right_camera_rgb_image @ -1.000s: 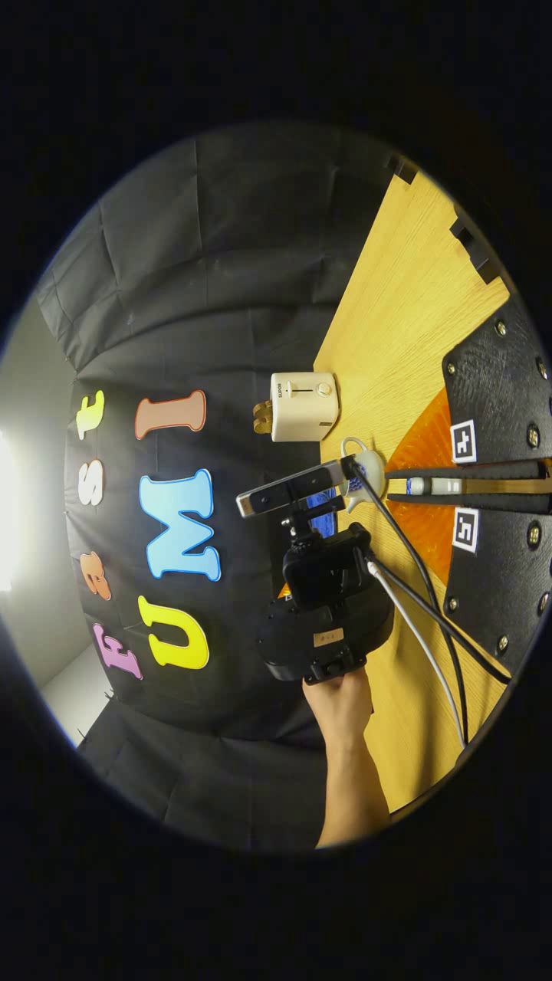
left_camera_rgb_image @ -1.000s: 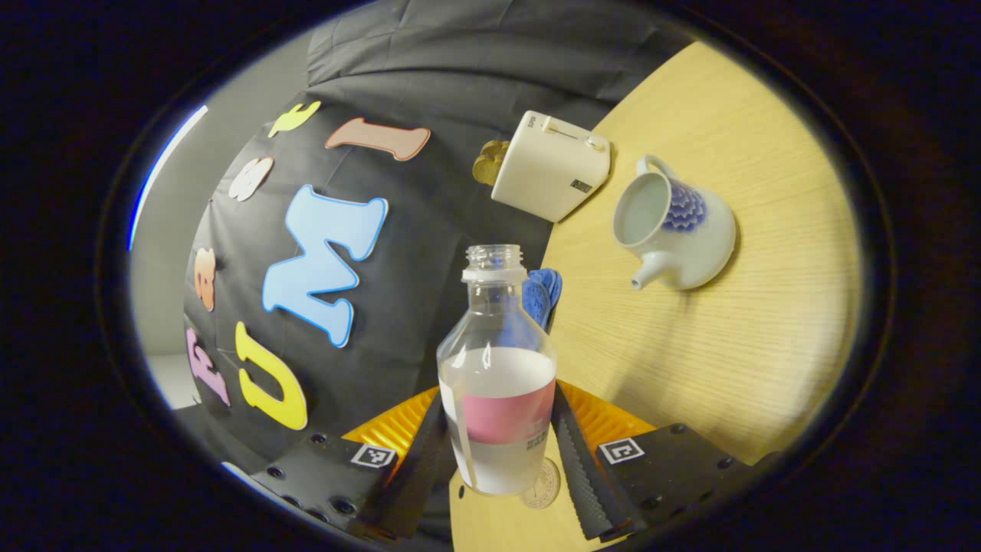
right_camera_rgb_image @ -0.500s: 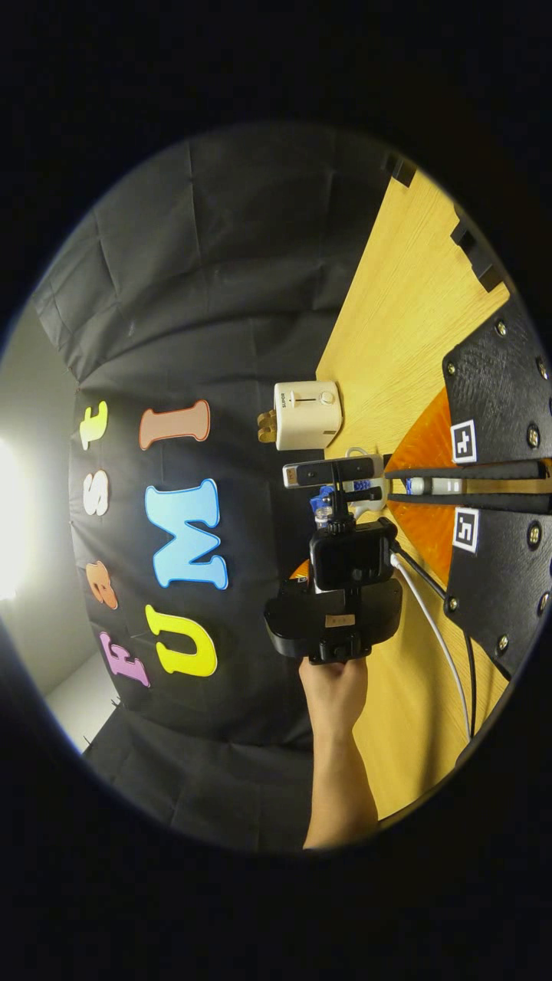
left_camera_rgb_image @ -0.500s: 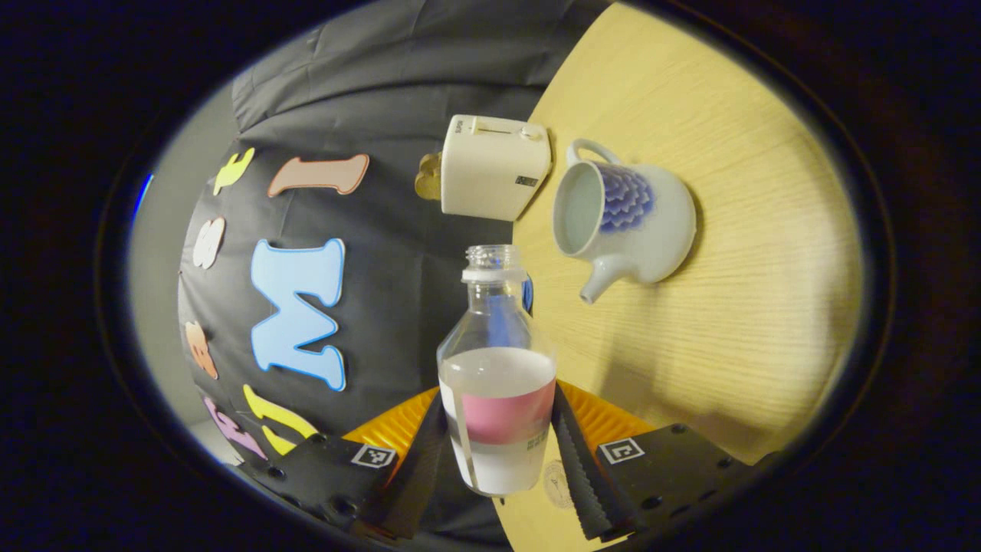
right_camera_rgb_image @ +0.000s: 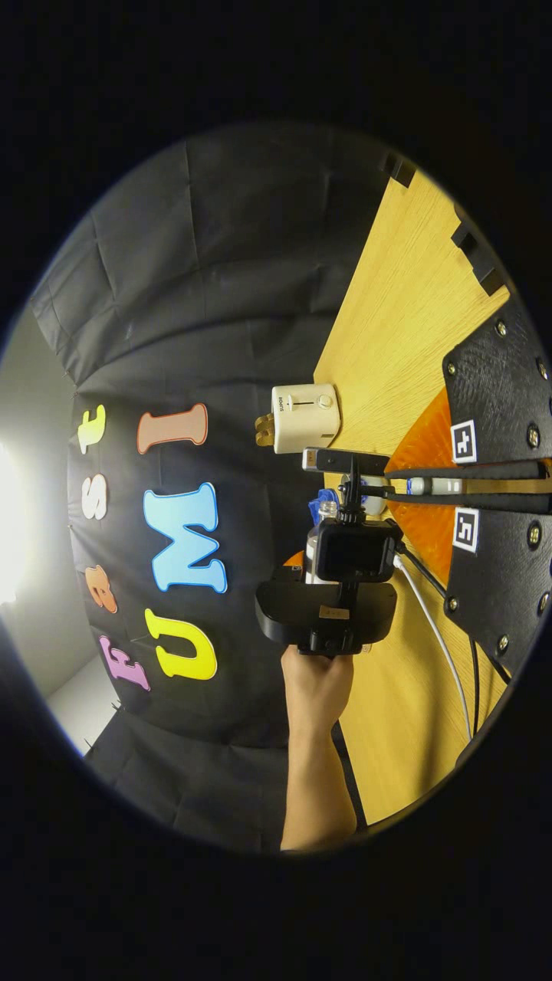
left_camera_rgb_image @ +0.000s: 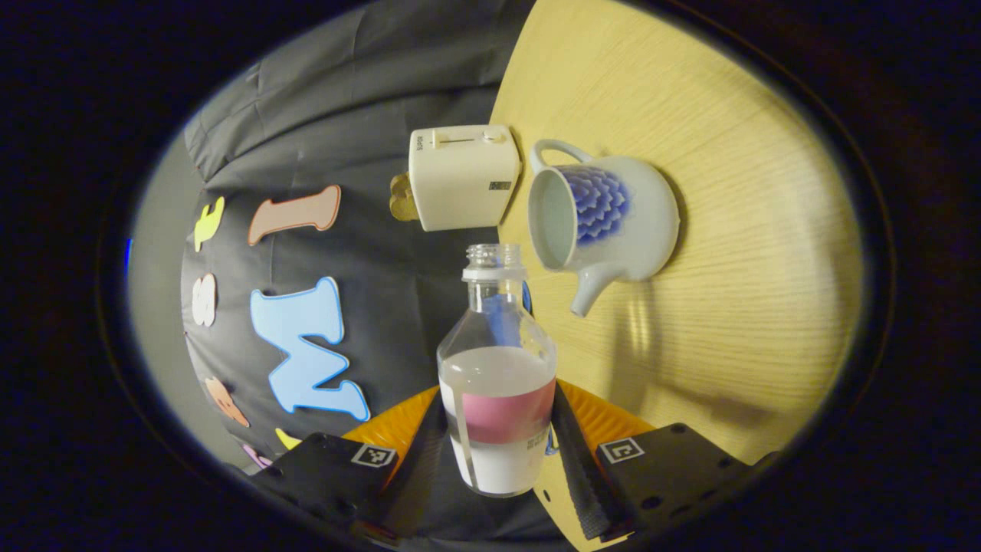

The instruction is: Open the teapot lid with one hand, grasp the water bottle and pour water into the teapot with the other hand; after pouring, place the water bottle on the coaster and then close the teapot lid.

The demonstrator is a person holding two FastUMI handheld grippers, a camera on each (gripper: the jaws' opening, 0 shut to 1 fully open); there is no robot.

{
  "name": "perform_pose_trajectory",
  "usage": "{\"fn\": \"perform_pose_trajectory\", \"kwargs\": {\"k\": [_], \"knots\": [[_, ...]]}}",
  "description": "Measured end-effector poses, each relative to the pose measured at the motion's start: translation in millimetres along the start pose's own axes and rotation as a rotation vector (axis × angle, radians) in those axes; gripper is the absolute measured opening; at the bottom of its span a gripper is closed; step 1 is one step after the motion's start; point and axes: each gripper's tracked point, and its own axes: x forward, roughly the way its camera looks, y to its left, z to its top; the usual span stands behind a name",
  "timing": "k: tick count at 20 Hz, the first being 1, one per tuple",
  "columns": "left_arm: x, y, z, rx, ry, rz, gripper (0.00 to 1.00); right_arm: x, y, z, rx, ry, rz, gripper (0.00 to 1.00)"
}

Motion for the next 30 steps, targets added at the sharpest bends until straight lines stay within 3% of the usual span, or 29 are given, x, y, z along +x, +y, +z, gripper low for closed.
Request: {"fn": "perform_pose_trajectory", "kwargs": {"k": [9,24,30], "knots": [[1.7,0.1,-2.8,0.165,0.043,-0.039,0.88,2.2,-3.7,-0.7,0.001,0.001,-0.001,0.07],[-1.5,2.3,1.4,0.317,0.073,-0.090,0.88,3.7,-4.9,-2.8,0.000,0.011,0.004,0.07],[-4.4,7.3,4.9,0.354,0.078,-0.078,0.88,3.1,-5.6,-2.7,-0.004,0.016,0.006,0.07]]}}
